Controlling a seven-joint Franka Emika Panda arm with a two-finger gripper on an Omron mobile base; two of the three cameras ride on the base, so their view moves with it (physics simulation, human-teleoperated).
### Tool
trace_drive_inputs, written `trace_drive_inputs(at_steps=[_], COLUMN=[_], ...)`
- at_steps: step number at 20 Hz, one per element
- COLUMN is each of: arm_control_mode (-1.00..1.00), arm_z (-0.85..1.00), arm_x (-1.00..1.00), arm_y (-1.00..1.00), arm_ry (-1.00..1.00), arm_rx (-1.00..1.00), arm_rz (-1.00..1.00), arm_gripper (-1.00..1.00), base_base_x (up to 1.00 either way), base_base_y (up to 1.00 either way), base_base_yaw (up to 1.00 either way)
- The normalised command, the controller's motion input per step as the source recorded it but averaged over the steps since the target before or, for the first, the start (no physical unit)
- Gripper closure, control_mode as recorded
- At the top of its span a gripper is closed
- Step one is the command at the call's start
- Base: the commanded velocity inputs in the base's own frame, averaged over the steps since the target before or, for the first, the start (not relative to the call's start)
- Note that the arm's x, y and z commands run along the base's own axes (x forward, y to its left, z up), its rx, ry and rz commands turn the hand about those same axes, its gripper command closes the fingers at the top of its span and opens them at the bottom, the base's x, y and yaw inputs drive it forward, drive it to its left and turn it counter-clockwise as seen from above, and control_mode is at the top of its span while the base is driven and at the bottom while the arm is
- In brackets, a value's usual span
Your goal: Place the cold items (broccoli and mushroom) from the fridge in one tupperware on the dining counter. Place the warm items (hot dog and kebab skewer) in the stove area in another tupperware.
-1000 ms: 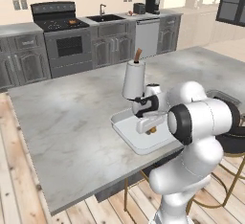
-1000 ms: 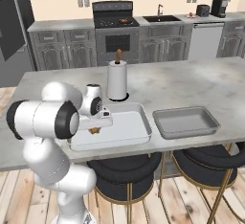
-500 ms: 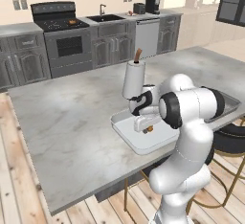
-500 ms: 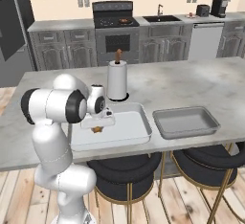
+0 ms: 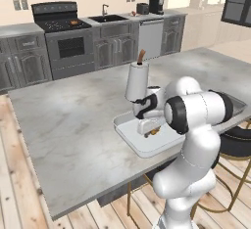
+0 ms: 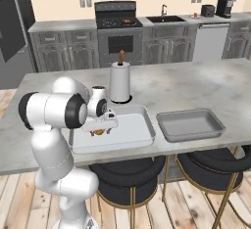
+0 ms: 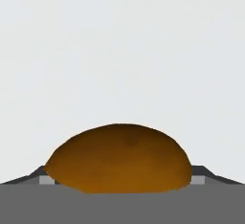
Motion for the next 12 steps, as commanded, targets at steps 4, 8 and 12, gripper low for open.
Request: trace_drive_inputs(at_steps=[4,8,12], arm_control_mode=[-1.0,-1.0,-1.0], arm_z=[0.33,0.48,0.59], arm_x=[-0.29,-0.34,-0.37], arm_y=[0.0,0.0,0.0], arm_ry=[-0.03,-0.01,-0.04], arm_rx=[0.0,0.0,0.0], arm_rz=[-0.01,-0.09,-0.11], arm_gripper=[-1.0,-1.0,-1.0], base_base_x=[0.0,0.0,0.0], base_base_y=[0.0,0.0,0.0], base_base_yaw=[0.0,0.0,0.0])
